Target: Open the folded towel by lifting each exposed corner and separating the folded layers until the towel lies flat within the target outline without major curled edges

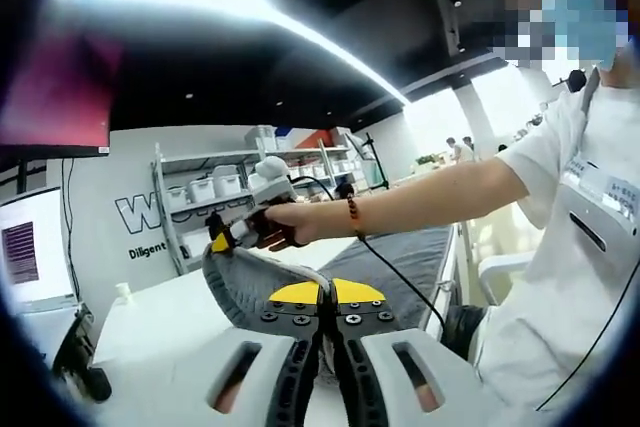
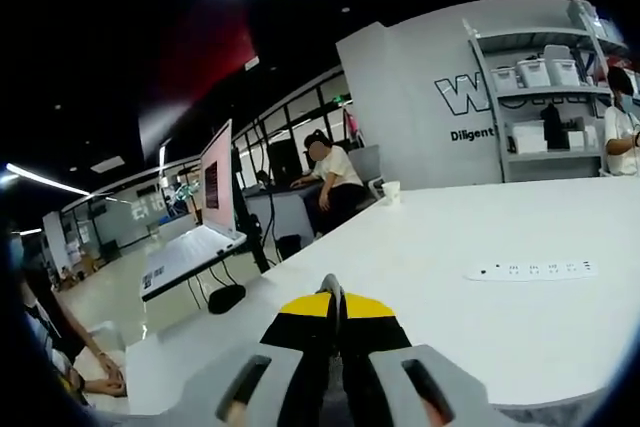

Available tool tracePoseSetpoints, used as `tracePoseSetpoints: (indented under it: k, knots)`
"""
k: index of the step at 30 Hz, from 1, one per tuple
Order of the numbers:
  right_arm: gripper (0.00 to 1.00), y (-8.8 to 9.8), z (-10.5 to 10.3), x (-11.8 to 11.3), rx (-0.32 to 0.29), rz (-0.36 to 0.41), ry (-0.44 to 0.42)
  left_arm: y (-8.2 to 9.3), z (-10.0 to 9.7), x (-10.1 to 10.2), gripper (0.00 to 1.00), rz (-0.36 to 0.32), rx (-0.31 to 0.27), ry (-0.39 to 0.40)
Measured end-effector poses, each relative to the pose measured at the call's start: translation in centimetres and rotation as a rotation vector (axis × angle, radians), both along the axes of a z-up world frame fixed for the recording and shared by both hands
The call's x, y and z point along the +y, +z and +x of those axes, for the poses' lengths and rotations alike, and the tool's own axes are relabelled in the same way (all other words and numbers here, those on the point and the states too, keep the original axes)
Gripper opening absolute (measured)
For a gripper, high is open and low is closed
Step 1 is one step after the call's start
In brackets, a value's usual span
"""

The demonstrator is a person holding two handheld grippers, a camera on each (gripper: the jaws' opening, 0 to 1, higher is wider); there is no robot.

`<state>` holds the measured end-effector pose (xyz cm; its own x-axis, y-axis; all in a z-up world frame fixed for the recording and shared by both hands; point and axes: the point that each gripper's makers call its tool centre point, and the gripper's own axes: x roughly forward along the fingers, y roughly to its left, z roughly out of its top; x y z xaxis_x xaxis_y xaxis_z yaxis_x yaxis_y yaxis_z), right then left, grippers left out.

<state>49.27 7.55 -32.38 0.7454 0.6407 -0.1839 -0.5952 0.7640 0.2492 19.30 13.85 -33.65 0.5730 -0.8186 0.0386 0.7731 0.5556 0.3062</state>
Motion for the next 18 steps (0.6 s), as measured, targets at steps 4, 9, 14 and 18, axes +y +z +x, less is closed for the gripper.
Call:
tracePoseSetpoints:
  k: [4,9,14,18]
  knots:
    - [0.00,-0.3,0.1,-0.1,0.009,0.007,0.000,-0.3,0.2,0.2,0.00,-0.011,0.016,0.011]
    - [0.00,-0.5,0.0,0.3,0.015,0.012,0.005,-1.0,0.3,0.4,0.00,0.010,0.023,0.036]
    - [0.00,-1.0,-0.1,0.5,0.013,0.002,0.010,-1.5,0.2,0.6,0.00,0.017,0.031,0.035]
    - [0.00,-1.5,-0.2,0.6,0.023,0.005,0.010,-1.9,0.5,1.4,0.00,-0.011,0.055,0.045]
